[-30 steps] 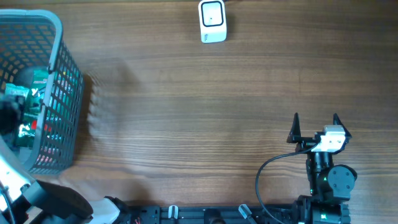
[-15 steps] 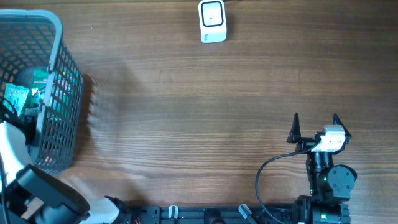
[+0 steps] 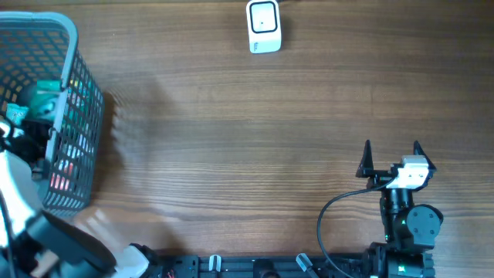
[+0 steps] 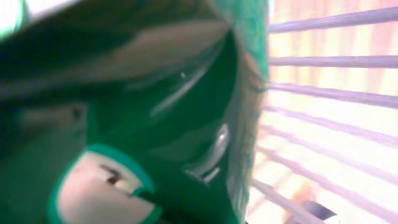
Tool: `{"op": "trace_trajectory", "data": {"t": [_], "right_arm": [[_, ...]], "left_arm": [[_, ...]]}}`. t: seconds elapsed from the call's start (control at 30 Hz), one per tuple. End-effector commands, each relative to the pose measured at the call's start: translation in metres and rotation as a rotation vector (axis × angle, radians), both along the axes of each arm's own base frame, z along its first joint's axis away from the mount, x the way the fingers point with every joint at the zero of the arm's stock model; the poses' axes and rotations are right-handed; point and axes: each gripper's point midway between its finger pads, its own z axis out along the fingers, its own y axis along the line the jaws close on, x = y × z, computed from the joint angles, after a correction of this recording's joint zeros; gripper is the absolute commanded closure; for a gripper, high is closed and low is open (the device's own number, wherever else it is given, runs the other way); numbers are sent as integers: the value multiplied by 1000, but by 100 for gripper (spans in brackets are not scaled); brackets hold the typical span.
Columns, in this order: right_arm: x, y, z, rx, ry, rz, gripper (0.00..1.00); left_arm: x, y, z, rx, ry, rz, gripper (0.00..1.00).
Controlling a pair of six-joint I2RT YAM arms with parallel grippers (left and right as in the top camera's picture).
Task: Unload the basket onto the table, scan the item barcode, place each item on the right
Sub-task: 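Reach the left gripper into the basket and grasp the green 3M pouch, then lift the pouch out and place it on the table center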
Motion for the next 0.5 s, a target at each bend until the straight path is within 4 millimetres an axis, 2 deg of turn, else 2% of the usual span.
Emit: {"op": "trace_trajectory", "data": {"t": [0.0, 0.07, 0.1, 0.17, 0.23, 0.27, 0.3, 0.37, 0.43, 0.47], "right_arm": [[0, -1, 1, 12, -6, -8, 0], [0, -1, 1, 13, -6, -8, 0], [0, -1, 1, 12, -6, -8, 0], [0, -1, 1, 12, -6, -8, 0], [0, -1, 1, 12, -6, -8, 0], [0, -1, 1, 12, -6, -8, 0], [0, -1, 1, 13, -6, -8, 0], [0, -1, 1, 12, -6, -8, 0], [0, -1, 1, 13, -6, -8, 0], [0, -1, 1, 13, -6, -8, 0]], "left_arm": [[7, -10, 105, 173, -231, -50, 96], [-3, -20, 150, 259, -319, -48, 96], [-9, -26, 165, 287, -352, -45, 96], [-25, -42, 202, 343, -441, -23, 96], [-43, -66, 247, 439, -571, -49, 96], [-56, -90, 282, 511, -688, -104, 96], [-64, -128, 305, 502, -801, -214, 96], [-63, -170, 300, 383, -832, -365, 96], [-56, -208, 274, 272, -773, -528, 96], [-53, -231, 254, 245, -724, -655, 96]]}}
